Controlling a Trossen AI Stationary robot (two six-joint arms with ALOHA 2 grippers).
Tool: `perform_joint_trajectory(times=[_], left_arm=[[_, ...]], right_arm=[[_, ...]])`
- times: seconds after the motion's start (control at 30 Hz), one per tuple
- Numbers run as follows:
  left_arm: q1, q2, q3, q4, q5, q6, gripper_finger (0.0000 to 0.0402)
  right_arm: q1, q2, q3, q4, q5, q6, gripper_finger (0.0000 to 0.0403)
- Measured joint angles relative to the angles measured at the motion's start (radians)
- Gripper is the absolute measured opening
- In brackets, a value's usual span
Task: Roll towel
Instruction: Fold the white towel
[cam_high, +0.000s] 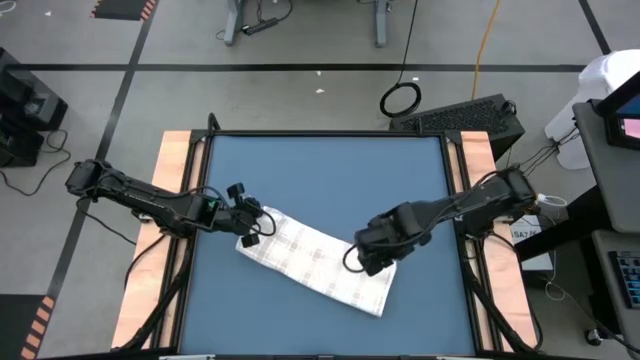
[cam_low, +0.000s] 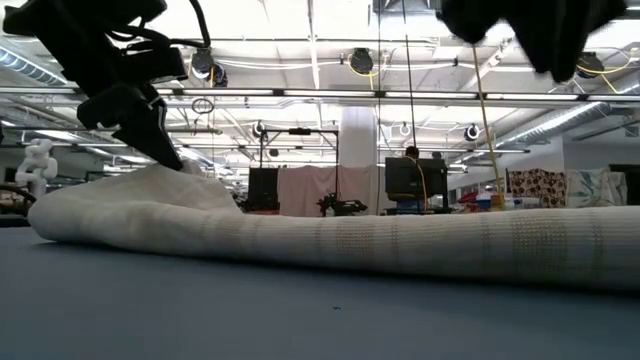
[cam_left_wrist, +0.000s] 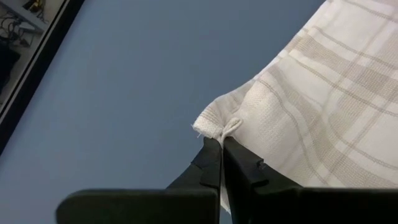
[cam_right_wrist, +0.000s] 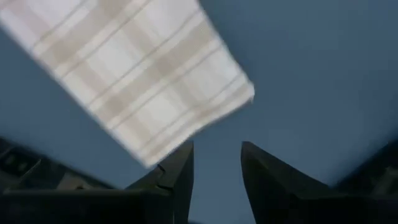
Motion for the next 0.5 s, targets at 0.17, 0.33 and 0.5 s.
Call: perform_joint_trajectory(times=[0.17,0.33,0.5], left_arm=[[0.000,0.000,0.000,0.000,0.000,0.000,0.0009],[0.000,0.000,0.000,0.001,0.000,0.000,0.0009],[0.000,0.000,0.000,0.000,0.000,-0.001,0.0009]], right_arm=[[0.008,-0.134,-0.325,0.363,-0.004,0.137,0.0123],[0.053,-0.163,-0.535,0.647,0.015,0.275,0.0123],[0.122,-0.163,-0.604,0.834,0.166,0.397,0.0123]])
